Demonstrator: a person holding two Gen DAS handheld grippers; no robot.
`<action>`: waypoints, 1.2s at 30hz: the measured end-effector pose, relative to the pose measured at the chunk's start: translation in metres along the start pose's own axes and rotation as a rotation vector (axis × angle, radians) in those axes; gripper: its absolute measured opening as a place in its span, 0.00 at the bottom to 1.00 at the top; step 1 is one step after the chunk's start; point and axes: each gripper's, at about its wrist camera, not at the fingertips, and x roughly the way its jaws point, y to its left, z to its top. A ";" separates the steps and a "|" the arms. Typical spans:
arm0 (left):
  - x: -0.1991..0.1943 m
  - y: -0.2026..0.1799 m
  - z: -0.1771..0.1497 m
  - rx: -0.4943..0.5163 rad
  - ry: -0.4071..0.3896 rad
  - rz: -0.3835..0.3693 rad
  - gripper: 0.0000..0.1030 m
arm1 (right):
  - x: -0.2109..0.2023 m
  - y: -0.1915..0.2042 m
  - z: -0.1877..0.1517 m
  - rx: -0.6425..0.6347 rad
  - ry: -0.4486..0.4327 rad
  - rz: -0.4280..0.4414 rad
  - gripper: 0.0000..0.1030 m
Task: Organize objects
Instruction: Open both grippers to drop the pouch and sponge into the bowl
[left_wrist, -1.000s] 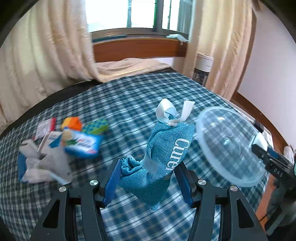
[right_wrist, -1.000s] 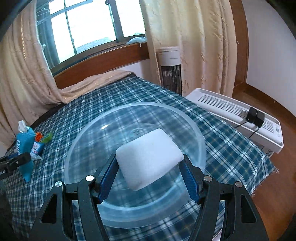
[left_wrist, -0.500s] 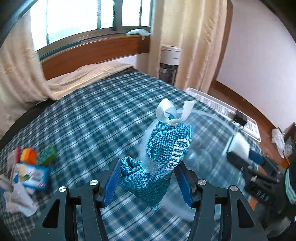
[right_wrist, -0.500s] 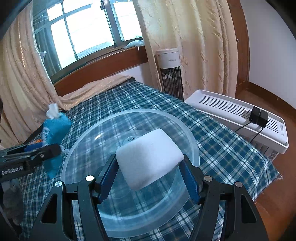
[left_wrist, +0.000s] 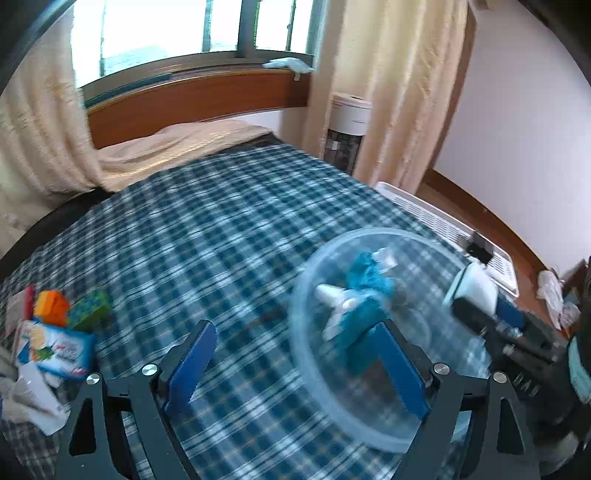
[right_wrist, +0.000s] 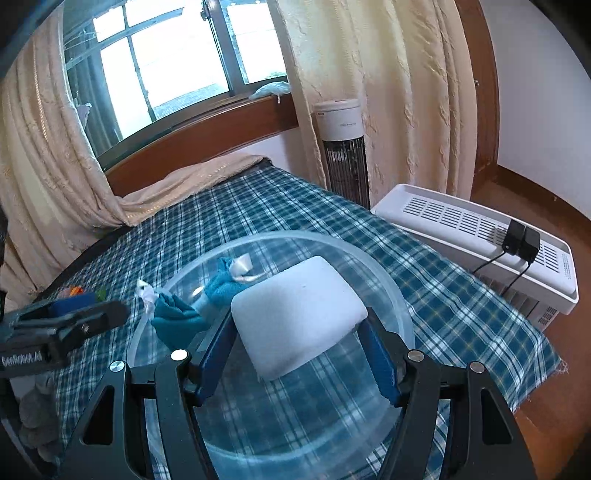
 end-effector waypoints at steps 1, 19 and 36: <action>-0.003 0.003 -0.002 -0.004 -0.003 0.012 0.89 | 0.000 0.002 0.003 0.000 -0.004 -0.001 0.67; -0.031 0.065 -0.048 -0.099 0.001 0.120 0.92 | 0.025 0.014 0.020 0.044 0.030 -0.015 0.74; -0.064 0.125 -0.079 -0.196 -0.017 0.180 0.92 | -0.001 0.105 0.005 -0.067 0.001 0.101 0.74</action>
